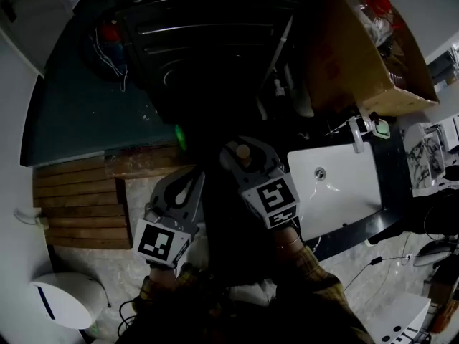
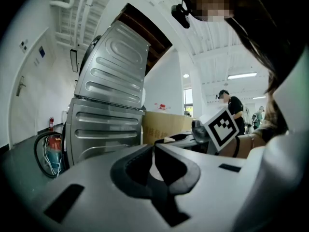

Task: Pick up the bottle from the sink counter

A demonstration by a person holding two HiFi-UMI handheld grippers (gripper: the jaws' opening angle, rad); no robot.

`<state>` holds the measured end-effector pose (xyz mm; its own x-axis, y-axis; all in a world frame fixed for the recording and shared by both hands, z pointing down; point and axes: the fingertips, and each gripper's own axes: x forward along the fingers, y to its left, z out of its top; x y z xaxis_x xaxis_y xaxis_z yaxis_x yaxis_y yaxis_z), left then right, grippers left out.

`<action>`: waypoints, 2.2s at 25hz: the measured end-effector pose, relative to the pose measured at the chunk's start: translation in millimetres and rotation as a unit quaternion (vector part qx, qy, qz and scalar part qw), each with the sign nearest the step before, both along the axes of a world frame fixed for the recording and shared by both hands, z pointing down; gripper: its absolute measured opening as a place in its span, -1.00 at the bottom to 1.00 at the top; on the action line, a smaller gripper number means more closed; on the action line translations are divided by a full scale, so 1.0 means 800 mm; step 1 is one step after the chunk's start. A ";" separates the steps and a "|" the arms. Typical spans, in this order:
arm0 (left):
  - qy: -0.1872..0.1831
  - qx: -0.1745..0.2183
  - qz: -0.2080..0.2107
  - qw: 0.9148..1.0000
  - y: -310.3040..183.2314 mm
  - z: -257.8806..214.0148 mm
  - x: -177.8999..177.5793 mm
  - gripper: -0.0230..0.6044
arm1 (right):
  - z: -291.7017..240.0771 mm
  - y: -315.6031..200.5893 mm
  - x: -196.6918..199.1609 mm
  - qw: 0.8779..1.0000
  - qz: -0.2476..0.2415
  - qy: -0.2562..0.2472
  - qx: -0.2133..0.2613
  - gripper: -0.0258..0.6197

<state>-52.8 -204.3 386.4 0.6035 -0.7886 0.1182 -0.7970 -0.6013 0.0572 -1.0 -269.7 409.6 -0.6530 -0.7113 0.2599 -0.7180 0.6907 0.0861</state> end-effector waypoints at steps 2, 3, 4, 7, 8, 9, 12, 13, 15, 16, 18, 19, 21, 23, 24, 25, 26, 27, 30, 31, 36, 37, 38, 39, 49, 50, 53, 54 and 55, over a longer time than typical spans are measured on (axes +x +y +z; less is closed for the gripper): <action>0.000 0.009 -0.003 1.000 0.005 -0.010 -0.003 -0.83 | -0.016 0.010 0.002 1.000 0.000 -0.003 0.010 -0.55; 0.000 0.013 -0.005 1.000 0.007 -0.015 -0.004 -0.83 | -0.024 0.015 0.002 1.000 0.000 -0.006 0.015 -0.55; -0.001 0.017 -0.006 1.000 0.010 -0.019 -0.005 -0.83 | -0.032 0.020 0.002 1.000 -0.001 -0.009 0.021 -0.55; -0.002 0.031 -0.004 1.000 0.017 -0.034 -0.001 -0.83 | -0.058 0.034 0.004 0.999 -0.004 -0.015 0.040 -0.55; -0.001 0.036 -0.002 0.999 0.020 -0.040 0.001 -0.83 | -0.067 0.040 0.004 0.999 -0.005 -0.017 0.046 -0.55; -0.001 0.041 0.000 0.999 0.023 -0.046 0.003 -0.83 | -0.077 0.046 0.004 0.998 -0.007 -0.020 0.052 -0.55; -0.002 0.057 0.006 0.998 0.033 -0.064 0.008 -0.83 | -0.103 0.065 0.005 0.997 -0.011 -0.029 0.070 -0.55; -0.005 0.067 0.009 0.998 0.035 -0.069 0.009 -0.83 | -0.112 0.071 0.005 0.997 -0.013 -0.031 0.076 -0.55; -0.007 0.086 0.016 0.996 0.041 -0.079 0.012 -0.83 | -0.131 0.085 0.006 0.995 -0.019 -0.035 0.090 -0.55; -0.005 0.089 0.017 0.996 0.044 -0.084 0.014 -0.83 | -0.140 0.092 0.007 0.994 -0.022 -0.037 0.097 -0.55; -0.002 0.092 0.020 0.996 0.051 -0.093 0.019 -0.83 | -0.158 0.106 0.008 0.993 -0.028 -0.041 0.108 -0.55; -0.002 0.095 0.024 0.995 0.055 -0.097 0.021 -0.83 | -0.165 0.113 0.009 0.992 -0.029 -0.043 0.113 -0.55; -0.001 0.099 0.033 0.995 0.063 -0.105 0.029 -0.83 | -0.177 0.127 0.014 0.991 -0.028 -0.046 0.121 -0.55; 0.010 0.097 0.041 0.994 0.073 -0.115 0.038 -0.83 | -0.186 0.141 0.019 0.990 -0.028 -0.044 0.129 -0.55; 0.015 0.095 0.045 0.994 0.078 -0.119 0.043 -0.83 | -0.189 0.148 0.021 0.990 -0.028 -0.039 0.133 -0.55; 0.016 0.096 0.049 0.994 0.082 -0.122 0.047 -0.83 | -0.191 0.154 0.024 0.990 -0.028 -0.034 0.135 -0.55; 0.016 0.098 0.053 0.994 0.086 -0.125 0.051 -0.83 | -0.191 0.160 0.027 0.990 -0.025 -0.029 0.136 -0.55; 0.016 0.099 0.058 0.993 0.090 -0.127 0.054 -0.83 | -0.190 0.165 0.030 0.990 -0.022 -0.026 0.135 -0.55; 0.014 0.105 0.072 0.992 0.101 -0.135 0.062 -0.83 | -0.189 0.177 0.043 0.991 -0.008 -0.025 0.128 -0.55; 0.014 0.107 0.077 0.991 0.104 -0.137 0.065 -0.83 | -0.189 0.181 0.048 0.992 -0.003 -0.027 0.125 -0.55; 0.015 0.113 0.097 0.989 0.118 -0.148 0.080 -0.83 | -0.199 0.198 0.071 0.991 0.019 -0.041 0.123 -0.55; 0.016 0.113 0.101 0.988 0.121 -0.149 0.084 -0.83 | -0.201 0.203 0.076 0.991 0.023 -0.044 0.124 -0.55; 0.016 0.113 0.104 0.988 0.124 -0.150 0.086 -0.83 | -0.202 0.208 0.080 0.991 0.026 -0.045 0.125 -0.55; 0.016 0.114 0.108 0.988 0.126 -0.151 0.089 -0.83 | -0.202 0.212 0.084 0.991 0.029 -0.046 0.125 -0.55; 0.015 0.112 0.129 0.985 0.129 -0.152 0.095 -0.85 | -0.195 0.219 0.099 0.991 0.046 -0.044 0.120 -0.55; 0.014 0.112 0.130 0.985 0.129 -0.151 0.096 -0.86 | -0.195 0.218 0.099 0.991 0.046 -0.044 0.120 -0.55; 0.012 0.110 0.133 0.985 0.128 -0.150 0.099 -0.86 | -0.196 0.217 0.097 0.991 0.042 -0.044 0.122 -0.55; 0.011 0.108 0.134 0.985 0.128 -0.148 0.099 -0.86 | -0.195 0.217 0.096 0.991 0.041 -0.042 0.122 -0.55; 0.009 0.106 0.136 0.985 0.128 -0.147 0.099 -0.86 | -0.194 0.217 0.095 0.991 0.039 -0.040 0.121 -0.55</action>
